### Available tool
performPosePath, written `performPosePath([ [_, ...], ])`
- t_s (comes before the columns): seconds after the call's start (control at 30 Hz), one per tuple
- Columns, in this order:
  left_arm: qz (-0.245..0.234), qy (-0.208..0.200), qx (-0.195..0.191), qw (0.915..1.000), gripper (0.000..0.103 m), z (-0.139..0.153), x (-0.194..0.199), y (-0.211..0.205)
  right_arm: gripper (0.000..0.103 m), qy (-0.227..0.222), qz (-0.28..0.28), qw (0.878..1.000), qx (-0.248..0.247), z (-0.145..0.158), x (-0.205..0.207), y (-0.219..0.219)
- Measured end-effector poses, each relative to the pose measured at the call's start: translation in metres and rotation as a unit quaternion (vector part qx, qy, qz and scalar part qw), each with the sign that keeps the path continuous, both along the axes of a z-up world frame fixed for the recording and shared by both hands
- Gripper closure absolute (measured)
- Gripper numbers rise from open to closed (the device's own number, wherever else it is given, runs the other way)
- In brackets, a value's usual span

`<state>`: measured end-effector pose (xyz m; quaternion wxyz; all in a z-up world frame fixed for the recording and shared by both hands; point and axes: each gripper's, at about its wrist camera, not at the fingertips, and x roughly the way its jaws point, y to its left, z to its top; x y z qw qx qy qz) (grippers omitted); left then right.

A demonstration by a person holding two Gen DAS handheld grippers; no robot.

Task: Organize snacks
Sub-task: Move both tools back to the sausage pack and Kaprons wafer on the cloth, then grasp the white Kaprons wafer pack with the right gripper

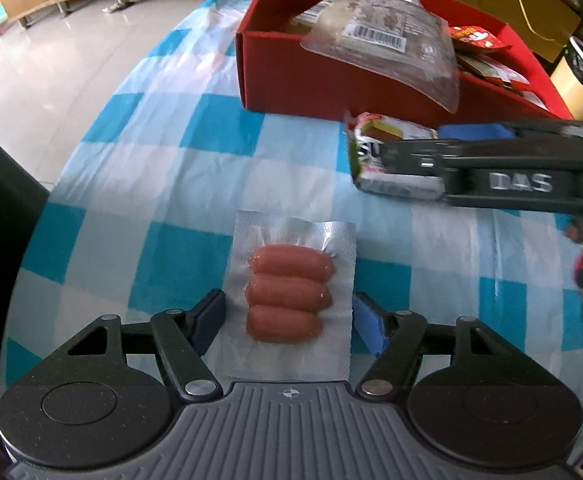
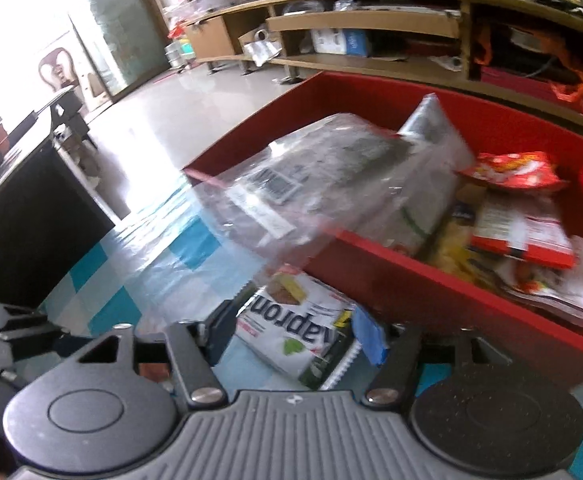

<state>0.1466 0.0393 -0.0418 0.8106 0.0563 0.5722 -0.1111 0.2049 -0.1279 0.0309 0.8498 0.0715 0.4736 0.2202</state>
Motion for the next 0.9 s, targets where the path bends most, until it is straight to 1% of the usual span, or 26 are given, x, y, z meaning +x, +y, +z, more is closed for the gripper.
performPosePath([
  [0.03, -0.002, 0.000, -0.001, 1.0000, 0.028, 0.000, -0.001, 0.001, 0.027, -0.006, 0.010, 1.000, 0.000, -0.002, 0.001, 0.004],
  [0.07, -0.003, 0.000, -0.003, 1.0000, 0.028, -0.001, -0.001, 0.002, 0.027, -0.012, 0.025, 1.000, -0.002, -0.004, 0.001, 0.008],
  [0.13, -0.002, 0.002, -0.010, 0.9999, 0.028, 0.000, 0.000, 0.005, 0.022, -0.018, 0.046, 0.999, -0.004, -0.007, 0.001, 0.014],
  [0.2, -0.002, 0.005, -0.014, 0.9999, 0.027, 0.000, 0.004, 0.008, 0.022, -0.008, 0.064, 0.998, -0.019, -0.008, -0.001, 0.017],
  [0.23, -0.003, 0.005, -0.016, 0.9999, 0.027, 0.000, 0.006, 0.010, 0.022, 0.010, 0.075, 0.997, -0.009, -0.008, -0.004, 0.015],
  [0.27, -0.005, 0.005, -0.018, 0.9998, 0.027, 0.000, 0.006, 0.011, 0.022, 0.035, 0.085, 0.996, 0.016, -0.008, -0.009, 0.011],
  [0.3, -0.008, 0.005, -0.019, 0.9998, 0.027, 0.000, 0.006, 0.012, 0.024, 0.048, 0.090, 0.994, 0.030, -0.007, -0.014, 0.008],
  [0.37, -0.014, 0.002, -0.017, 0.9998, 0.028, 0.000, 0.003, 0.011, 0.025, 0.067, 0.087, 0.992, 0.054, -0.002, -0.021, -0.002],
  [0.4, -0.017, 0.000, -0.014, 0.9998, 0.028, 0.000, 0.002, 0.010, 0.025, 0.060, 0.083, 0.993, 0.063, 0.003, -0.024, -0.007],
  [0.47, -0.020, -0.002, -0.010, 0.9998, 0.027, -0.001, 0.001, 0.009, 0.025, 0.032, 0.072, 0.996, 0.046, 0.011, -0.026, -0.010],
  [0.53, -0.019, -0.002, -0.010, 0.9998, 0.027, -0.001, 0.001, 0.009, 0.025, -0.018, 0.077, 0.997, -0.008, 0.016, -0.022, -0.002],
  [0.57, -0.019, -0.001, -0.009, 0.9998, 0.027, -0.001, 0.001, 0.009, 0.025, -0.031, 0.087, 0.995, -0.030, 0.015, -0.018, 0.004],
  [0.63, -0.023, -0.001, -0.008, 0.9997, 0.027, -0.002, 0.000, 0.009, 0.025, -0.038, 0.102, 0.993, -0.042, 0.008, -0.009, 0.013],
  [0.77, -0.032, 0.002, -0.007, 0.9995, 0.025, -0.003, 0.000, 0.008, 0.022, -0.033, 0.134, 0.990, -0.032, -0.008, 0.004, 0.028],
  [0.83, -0.036, 0.001, -0.008, 0.9993, 0.024, -0.004, 0.000, 0.009, 0.021, -0.042, 0.144, 0.988, -0.035, -0.011, 0.004, 0.034],
  [0.87, -0.036, 0.001, -0.009, 0.9993, 0.024, -0.004, 0.000, 0.010, 0.021, -0.040, 0.150, 0.987, -0.045, -0.010, 0.003, 0.035],
  [0.9, -0.036, 0.002, -0.010, 0.9993, 0.024, -0.004, 0.000, 0.012, 0.021, -0.027, 0.153, 0.986, -0.052, -0.010, 0.003, 0.036],
])
